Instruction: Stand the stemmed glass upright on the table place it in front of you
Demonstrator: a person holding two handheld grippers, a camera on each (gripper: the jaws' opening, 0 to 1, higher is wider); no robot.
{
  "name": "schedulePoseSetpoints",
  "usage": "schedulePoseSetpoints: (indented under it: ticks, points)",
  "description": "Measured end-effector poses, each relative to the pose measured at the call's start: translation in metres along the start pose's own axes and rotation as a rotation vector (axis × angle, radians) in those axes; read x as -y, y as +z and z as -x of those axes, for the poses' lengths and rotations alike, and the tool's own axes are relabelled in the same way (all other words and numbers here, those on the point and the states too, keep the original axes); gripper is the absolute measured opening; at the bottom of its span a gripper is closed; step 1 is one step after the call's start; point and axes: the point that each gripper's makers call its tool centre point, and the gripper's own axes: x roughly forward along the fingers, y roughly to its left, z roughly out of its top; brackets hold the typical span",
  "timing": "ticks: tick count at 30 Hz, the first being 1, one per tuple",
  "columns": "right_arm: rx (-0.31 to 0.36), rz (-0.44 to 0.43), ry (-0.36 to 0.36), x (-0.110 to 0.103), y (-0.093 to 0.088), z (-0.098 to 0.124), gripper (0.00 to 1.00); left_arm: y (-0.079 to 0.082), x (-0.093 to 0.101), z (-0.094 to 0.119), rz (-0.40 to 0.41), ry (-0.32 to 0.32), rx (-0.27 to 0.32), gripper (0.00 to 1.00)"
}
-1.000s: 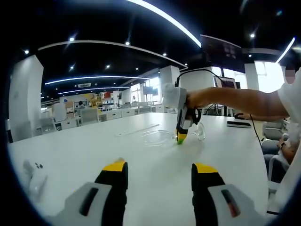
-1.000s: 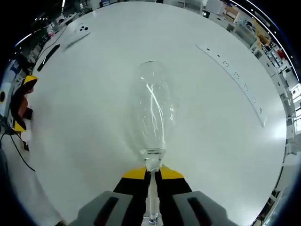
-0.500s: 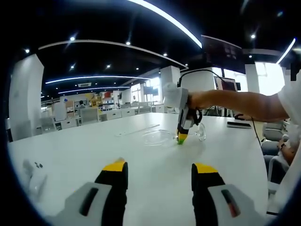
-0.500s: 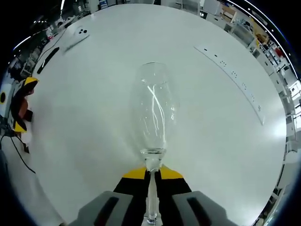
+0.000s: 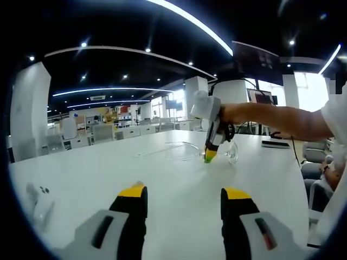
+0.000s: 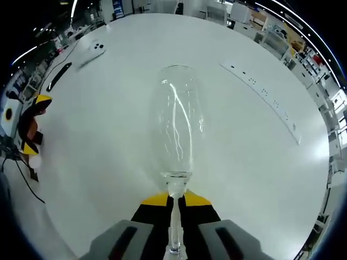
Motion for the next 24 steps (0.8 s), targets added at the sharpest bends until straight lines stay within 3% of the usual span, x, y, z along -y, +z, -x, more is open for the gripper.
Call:
schedulePoseSetpoints:
  ticks: [24]
  points:
    - [0.062, -0.016, -0.023, 0.008, 0.008, 0.014, 0.10, 0.000, 0.000, -0.001, 0.000, 0.002, 0.002, 0.54]
